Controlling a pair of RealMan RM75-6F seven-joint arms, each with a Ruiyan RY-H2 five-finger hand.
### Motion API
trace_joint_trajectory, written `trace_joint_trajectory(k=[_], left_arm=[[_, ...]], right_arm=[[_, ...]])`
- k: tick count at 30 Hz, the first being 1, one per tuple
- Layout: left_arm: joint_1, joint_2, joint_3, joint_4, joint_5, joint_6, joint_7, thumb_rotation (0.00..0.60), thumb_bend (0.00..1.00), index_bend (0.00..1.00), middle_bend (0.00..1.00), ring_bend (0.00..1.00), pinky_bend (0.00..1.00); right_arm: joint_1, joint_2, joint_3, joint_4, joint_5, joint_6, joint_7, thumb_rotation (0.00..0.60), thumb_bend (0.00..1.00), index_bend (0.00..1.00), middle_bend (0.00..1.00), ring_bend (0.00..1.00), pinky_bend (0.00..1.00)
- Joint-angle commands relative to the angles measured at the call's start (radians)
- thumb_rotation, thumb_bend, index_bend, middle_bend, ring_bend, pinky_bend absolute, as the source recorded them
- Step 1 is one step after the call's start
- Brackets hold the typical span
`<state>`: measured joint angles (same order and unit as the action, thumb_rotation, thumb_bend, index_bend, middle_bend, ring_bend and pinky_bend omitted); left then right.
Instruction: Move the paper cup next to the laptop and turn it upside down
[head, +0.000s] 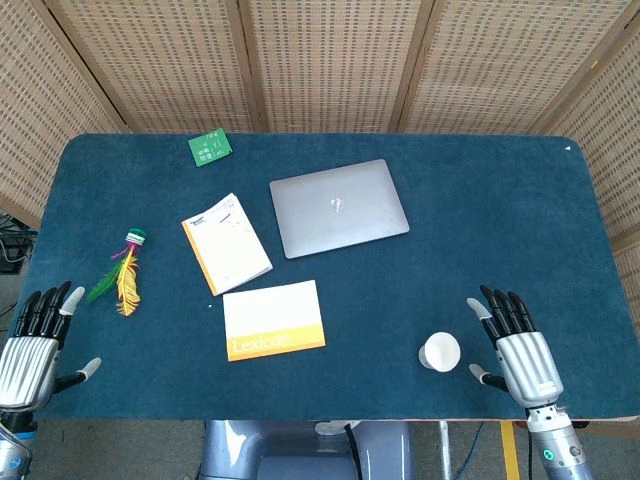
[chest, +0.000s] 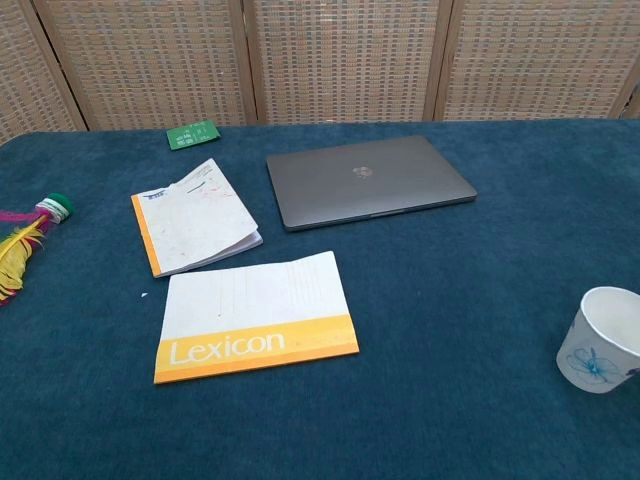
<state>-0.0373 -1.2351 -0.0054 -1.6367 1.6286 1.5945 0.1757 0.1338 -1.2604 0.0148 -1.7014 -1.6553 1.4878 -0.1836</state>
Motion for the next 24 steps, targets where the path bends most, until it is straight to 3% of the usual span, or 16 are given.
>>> trace_joint_trajectory(k=[1,18,24], left_arm=[[0.001,0.001,-0.001,-0.002,-0.002,0.001,0.002,0.600,0.11,0.00,0.00,0.00,0.00],[0.002,0.005,0.001,-0.010,-0.001,-0.002,0.009,0.600,0.12,0.00,0.00,0.00,0.00],[0.004,0.009,0.005,-0.019,0.006,0.003,0.010,0.600,0.12,0.00,0.00,0.00,0.00]], right_arm=[[0.000,-0.001,-0.001,-0.001,-0.002,-0.001,-0.002,0.600,0.16,0.03,0.00,0.00,0.00],[0.002,0.010,-0.010,-0.019,0.002,-0.019,0.017,0.600,0.17,0.03,0.00,0.00,0.00],[0.005,0.052,-0.039,-0.072,-0.013,-0.047,0.060,0.600,0.16,0.11,0.00,0.00,0.00]])
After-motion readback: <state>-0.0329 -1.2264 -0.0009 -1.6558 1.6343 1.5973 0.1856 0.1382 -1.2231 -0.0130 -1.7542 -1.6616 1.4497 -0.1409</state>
